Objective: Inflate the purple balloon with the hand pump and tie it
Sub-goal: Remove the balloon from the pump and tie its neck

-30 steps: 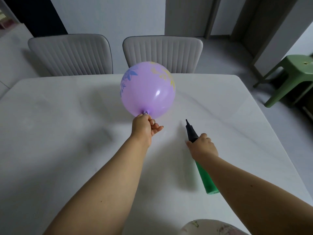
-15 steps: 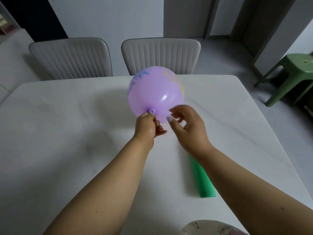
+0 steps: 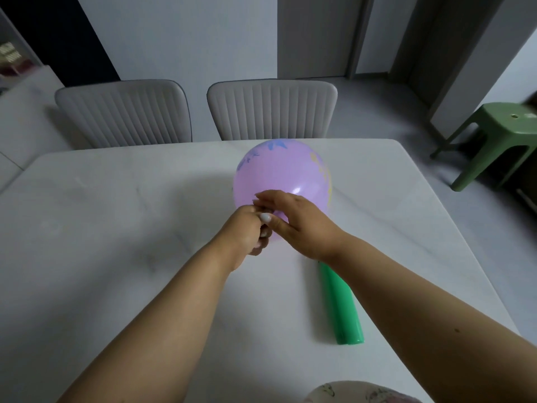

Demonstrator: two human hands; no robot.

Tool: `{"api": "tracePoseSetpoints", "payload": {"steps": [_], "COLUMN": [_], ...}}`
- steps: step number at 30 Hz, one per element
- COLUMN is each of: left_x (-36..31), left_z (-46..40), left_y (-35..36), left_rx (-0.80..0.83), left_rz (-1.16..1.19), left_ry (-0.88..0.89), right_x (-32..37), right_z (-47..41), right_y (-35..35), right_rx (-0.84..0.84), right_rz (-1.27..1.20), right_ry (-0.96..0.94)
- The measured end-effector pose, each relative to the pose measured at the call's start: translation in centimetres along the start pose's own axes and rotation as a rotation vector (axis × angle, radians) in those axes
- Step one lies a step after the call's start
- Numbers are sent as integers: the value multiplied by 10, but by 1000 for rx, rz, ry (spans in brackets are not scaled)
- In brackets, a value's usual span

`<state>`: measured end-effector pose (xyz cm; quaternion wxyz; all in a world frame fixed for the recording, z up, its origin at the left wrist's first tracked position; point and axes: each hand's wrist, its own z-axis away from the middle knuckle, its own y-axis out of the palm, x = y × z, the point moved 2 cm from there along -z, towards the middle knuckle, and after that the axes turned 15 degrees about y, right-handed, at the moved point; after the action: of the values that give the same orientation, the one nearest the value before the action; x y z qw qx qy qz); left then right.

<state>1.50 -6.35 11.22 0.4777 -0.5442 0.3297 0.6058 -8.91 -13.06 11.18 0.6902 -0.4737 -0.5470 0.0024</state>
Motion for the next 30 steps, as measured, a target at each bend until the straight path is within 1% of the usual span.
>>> {"api": "tracePoseSetpoints", "payload": {"steps": [3,6,9,11,13,14,18,20,23,26,28,30], "left_x": [-5,-11,-21,-30,-39,-43,-55,-53,-45,-39,-40,-41], "left_z": [0,-2,-2,-2,-1,0,2,2,3,7,10,10], "left_y": [-7,-15,-21,-24,-27,-28,-35,-36,-30,-14,-5,-2], "left_rx": [47,57,51,41,36,36,47,6,-84,-48,-7,-19], "left_rz": [-104,-286,-623,-804,-882,-882,-690,-541,-157,231,324,268], "left_ry": [22,102,239,299,341,350,321,330,326,291,303,339], "right_x": [-2,-3,-2,3,7,9,10,10,10,15,19,23], "right_z": [-1,-2,-6,-8,-10,-10,-12,-12,-10,-9,-11,-13], "right_y": [-2,-2,-3,-6,-9,-10,-12,-14,-21,-27,-32,-36], "right_rx": [-43,-79,-124,-170,-230,-256,-328,-345,-331,-330,-331,-344], "right_rz": [91,163,198,209,212,208,182,154,12,-103,-186,-230], "right_ry": [-19,-44,-55,-79,-112,-124,-122,-92,-14,39,81,75]}}
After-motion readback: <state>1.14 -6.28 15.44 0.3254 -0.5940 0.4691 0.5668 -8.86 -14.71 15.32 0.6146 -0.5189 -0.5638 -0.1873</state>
